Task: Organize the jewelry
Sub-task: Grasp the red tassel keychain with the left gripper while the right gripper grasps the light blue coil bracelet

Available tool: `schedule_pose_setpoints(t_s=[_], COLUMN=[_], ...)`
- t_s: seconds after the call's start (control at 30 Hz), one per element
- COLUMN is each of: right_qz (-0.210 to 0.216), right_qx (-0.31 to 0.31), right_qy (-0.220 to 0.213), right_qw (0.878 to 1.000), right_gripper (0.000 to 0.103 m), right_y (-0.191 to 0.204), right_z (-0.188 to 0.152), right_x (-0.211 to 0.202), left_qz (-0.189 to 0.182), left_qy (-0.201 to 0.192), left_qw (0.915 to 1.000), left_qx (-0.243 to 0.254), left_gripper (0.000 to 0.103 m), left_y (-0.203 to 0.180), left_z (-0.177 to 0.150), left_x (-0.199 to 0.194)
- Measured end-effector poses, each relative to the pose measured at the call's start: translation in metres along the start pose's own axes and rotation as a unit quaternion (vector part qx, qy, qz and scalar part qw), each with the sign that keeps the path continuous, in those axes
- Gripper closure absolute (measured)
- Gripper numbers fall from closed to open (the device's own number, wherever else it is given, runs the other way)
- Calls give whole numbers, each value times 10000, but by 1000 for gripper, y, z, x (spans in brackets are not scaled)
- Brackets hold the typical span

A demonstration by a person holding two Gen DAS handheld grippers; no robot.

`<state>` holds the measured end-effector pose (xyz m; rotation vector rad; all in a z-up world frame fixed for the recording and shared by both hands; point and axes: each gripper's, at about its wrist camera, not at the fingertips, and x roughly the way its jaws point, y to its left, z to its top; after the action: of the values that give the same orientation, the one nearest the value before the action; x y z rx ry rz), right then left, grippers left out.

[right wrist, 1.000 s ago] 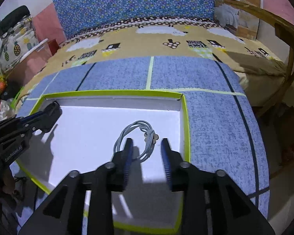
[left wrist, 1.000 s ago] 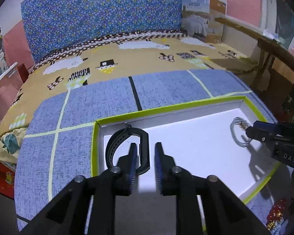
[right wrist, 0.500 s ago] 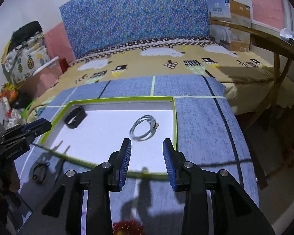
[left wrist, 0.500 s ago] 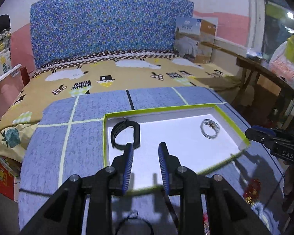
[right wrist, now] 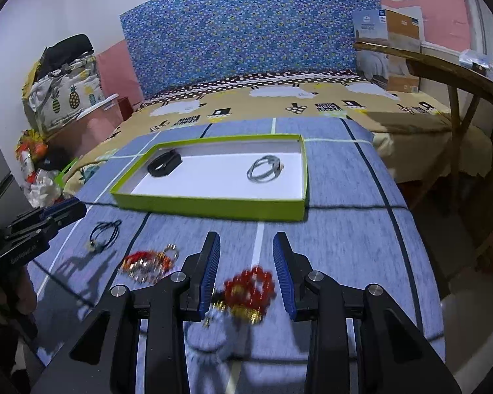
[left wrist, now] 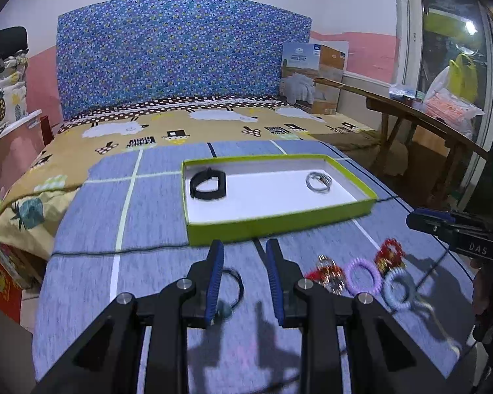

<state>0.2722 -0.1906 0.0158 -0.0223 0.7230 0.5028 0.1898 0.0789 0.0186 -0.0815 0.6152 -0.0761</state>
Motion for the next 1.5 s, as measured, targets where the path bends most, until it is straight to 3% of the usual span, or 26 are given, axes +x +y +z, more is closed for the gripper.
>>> schedule_pose_setpoints(t_s=[0.5,0.93,1.07,1.33,1.4,1.5], right_qz=[70,57,54,92,80,83], right_qx=[164,227,218,198,166,152], right_qy=[134,447,593,698,717,742], right_qw=[9998,9987,9980,9973,9973,9971], right_gripper=[69,69,69,69,77,80], right_y=[7,4,5,3,3,3], right_z=[-38,-51,-56,-59,-59,-58], right_x=[-18,-3,4,7,7,8], left_qz=[-259,-457,-752,-848,-866,-966], left_qy=[107,372,639,752,824,947], left_qw=[9995,9975,9938,9850,9824,9787], left_qx=[173,395,519,1302,1435,1543], left_gripper=[75,75,75,75,75,75], left_y=[-20,-41,-50,-76,-80,-82], left_z=[-36,-37,-34,-24,-25,-24], left_x=[-25,-4,7,24,30,37])
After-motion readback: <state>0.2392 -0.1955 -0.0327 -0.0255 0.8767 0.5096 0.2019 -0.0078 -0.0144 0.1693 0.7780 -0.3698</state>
